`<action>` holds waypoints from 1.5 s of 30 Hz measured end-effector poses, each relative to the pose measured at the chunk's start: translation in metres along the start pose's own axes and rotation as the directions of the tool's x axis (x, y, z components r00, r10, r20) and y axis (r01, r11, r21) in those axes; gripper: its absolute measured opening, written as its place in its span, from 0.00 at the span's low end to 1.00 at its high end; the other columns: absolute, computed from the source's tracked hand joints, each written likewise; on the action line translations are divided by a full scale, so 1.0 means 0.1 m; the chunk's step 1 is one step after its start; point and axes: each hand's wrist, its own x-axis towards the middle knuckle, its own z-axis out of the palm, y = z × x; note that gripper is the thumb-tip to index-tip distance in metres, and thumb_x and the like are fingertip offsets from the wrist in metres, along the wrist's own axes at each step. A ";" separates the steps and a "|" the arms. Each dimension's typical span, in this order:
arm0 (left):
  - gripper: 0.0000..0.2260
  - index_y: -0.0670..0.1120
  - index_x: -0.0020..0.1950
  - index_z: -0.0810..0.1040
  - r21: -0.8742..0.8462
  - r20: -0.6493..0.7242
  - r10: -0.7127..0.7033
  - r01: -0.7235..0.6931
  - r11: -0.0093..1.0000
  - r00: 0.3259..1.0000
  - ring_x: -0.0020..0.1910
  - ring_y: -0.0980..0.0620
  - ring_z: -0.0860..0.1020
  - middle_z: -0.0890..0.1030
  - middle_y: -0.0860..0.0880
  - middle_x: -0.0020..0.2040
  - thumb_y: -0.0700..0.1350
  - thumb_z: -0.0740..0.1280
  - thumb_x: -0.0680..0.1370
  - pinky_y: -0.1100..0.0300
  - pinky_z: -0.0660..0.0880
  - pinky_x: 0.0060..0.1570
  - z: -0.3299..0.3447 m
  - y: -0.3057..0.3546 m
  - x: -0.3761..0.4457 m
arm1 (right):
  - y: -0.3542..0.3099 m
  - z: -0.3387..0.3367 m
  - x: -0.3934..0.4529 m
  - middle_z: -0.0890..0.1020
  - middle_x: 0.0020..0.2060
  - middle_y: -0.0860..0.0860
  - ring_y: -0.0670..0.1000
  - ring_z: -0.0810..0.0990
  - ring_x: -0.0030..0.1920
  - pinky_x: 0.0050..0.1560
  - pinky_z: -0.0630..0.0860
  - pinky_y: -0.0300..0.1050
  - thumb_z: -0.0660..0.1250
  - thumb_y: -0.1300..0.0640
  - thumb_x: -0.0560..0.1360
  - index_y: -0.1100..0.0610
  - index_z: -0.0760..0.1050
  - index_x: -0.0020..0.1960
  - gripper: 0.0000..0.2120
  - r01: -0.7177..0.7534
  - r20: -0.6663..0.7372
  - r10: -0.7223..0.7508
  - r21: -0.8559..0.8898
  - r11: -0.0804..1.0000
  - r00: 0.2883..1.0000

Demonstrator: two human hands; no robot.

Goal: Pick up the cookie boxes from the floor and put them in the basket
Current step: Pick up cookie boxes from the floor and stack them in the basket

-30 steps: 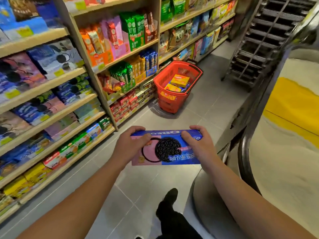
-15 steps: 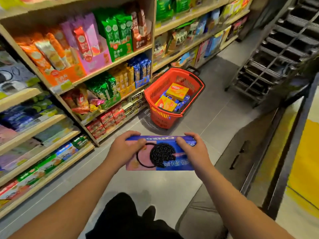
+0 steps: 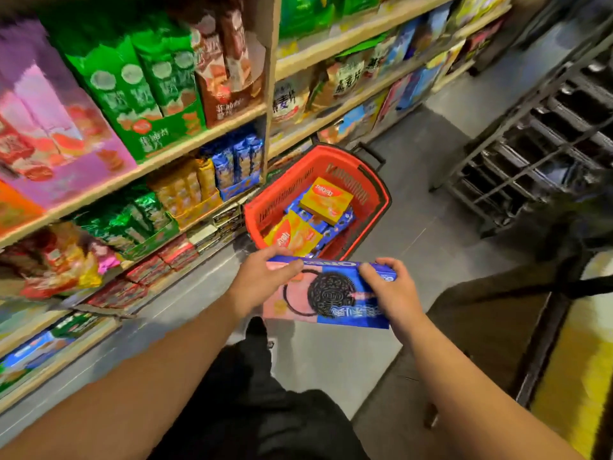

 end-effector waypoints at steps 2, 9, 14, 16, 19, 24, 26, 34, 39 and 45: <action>0.16 0.43 0.56 0.79 -0.029 0.020 -0.027 0.027 0.999 0.999 0.43 0.58 0.83 0.83 0.49 0.48 0.49 0.75 0.72 0.63 0.78 0.52 0.00 0.14 0.32 | -0.20 -0.02 0.31 0.84 0.46 0.52 0.50 0.83 0.41 0.46 0.80 0.48 0.76 0.45 0.69 0.51 0.74 0.56 0.21 0.010 0.015 -0.010 -0.021 1.000 1.000; 0.17 0.54 0.50 0.81 0.028 -0.113 -0.148 0.152 0.988 0.983 0.47 0.54 0.80 0.82 0.53 0.48 0.58 0.75 0.65 0.58 0.76 0.50 0.10 0.28 1.38 | -0.64 0.05 1.66 0.80 0.41 0.46 0.38 0.79 0.31 0.34 0.75 0.30 0.75 0.54 0.72 0.55 0.73 0.56 0.16 -0.015 0.159 0.026 -0.072 0.997 0.987; 0.17 0.52 0.52 0.80 -0.044 -0.233 -0.274 0.271 0.962 0.933 0.46 0.56 0.79 0.81 0.53 0.48 0.54 0.77 0.67 0.67 0.74 0.48 0.42 0.11 1.99 | -0.60 0.17 2.72 0.81 0.42 0.49 0.41 0.80 0.35 0.40 0.76 0.36 0.76 0.55 0.71 0.58 0.74 0.55 0.17 -0.006 0.321 0.078 -0.220 0.976 0.944; 0.15 0.50 0.54 0.80 -0.136 -0.269 -0.329 0.302 0.943 0.905 0.43 0.57 0.78 0.81 0.53 0.47 0.49 0.76 0.69 0.70 0.73 0.43 0.57 -0.01 2.19 | -0.57 0.25 3.10 0.80 0.39 0.46 0.39 0.78 0.32 0.38 0.75 0.34 0.75 0.55 0.72 0.56 0.75 0.52 0.14 0.014 0.384 0.103 -0.291 0.957 0.918; 0.13 0.43 0.56 0.79 -0.258 -0.350 -0.409 0.333 0.907 0.843 0.35 0.69 0.76 0.79 0.51 0.45 0.43 0.74 0.73 0.77 0.69 0.36 0.81 -0.16 2.42 | -0.49 0.40 3.61 0.79 0.37 0.47 0.35 0.75 0.27 0.34 0.72 0.29 0.74 0.57 0.73 0.56 0.73 0.50 0.11 0.048 0.453 0.127 -0.356 0.933 0.883; 0.15 0.44 0.54 0.80 -0.392 -0.399 -0.554 0.409 0.824 0.731 0.36 0.62 0.78 0.81 0.50 0.43 0.47 0.75 0.70 0.69 0.74 0.40 0.99 -0.71 2.90 | -0.11 0.91 4.35 0.75 0.50 0.55 0.42 0.77 0.40 0.32 0.70 0.26 0.73 0.58 0.75 0.62 0.72 0.59 0.17 0.105 0.575 0.208 -0.463 0.880 0.791; 0.12 0.44 0.54 0.80 -0.410 -0.424 -0.583 0.427 0.806 0.693 0.34 0.62 0.78 0.81 0.49 0.42 0.44 0.74 0.72 0.66 0.74 0.41 1.01 -0.93 3.04 | 0.10 1.12 4.55 0.75 0.57 0.56 0.47 0.77 0.48 0.35 0.68 0.27 0.73 0.55 0.75 0.64 0.70 0.65 0.24 0.162 0.596 0.200 -0.498 0.852 0.777; 0.09 0.54 0.49 0.80 -0.379 -0.391 -0.632 0.509 0.773 0.669 0.52 0.49 0.82 0.82 0.52 0.49 0.55 0.70 0.72 0.55 0.75 0.55 1.40 -2.10 3.66 | 1.36 1.60 5.29 0.76 0.56 0.53 0.53 0.75 0.56 0.58 0.72 0.48 0.72 0.44 0.74 0.60 0.69 0.68 0.30 0.243 0.583 0.240 -0.629 0.738 0.776; 0.17 0.49 0.63 0.76 -0.236 -0.450 -0.624 0.588 0.773 0.639 0.55 0.49 0.78 0.80 0.50 0.56 0.53 0.65 0.77 0.58 0.74 0.50 1.70 -2.50 3.86 | 1.90 1.75 5.45 0.76 0.62 0.54 0.56 0.75 0.63 0.59 0.72 0.50 0.68 0.40 0.74 0.59 0.67 0.71 0.33 0.254 0.543 0.249 -0.687 0.680 0.802; 0.21 0.48 0.67 0.74 -0.110 -0.387 -0.587 0.596 0.795 0.711 0.59 0.51 0.75 0.78 0.51 0.61 0.57 0.64 0.78 0.58 0.71 0.56 1.72 -2.22 3.64 | 1.62 1.59 5.23 0.71 0.71 0.55 0.57 0.70 0.70 0.68 0.69 0.53 0.67 0.32 0.64 0.59 0.64 0.74 0.47 0.374 0.604 0.262 -0.720 0.584 0.753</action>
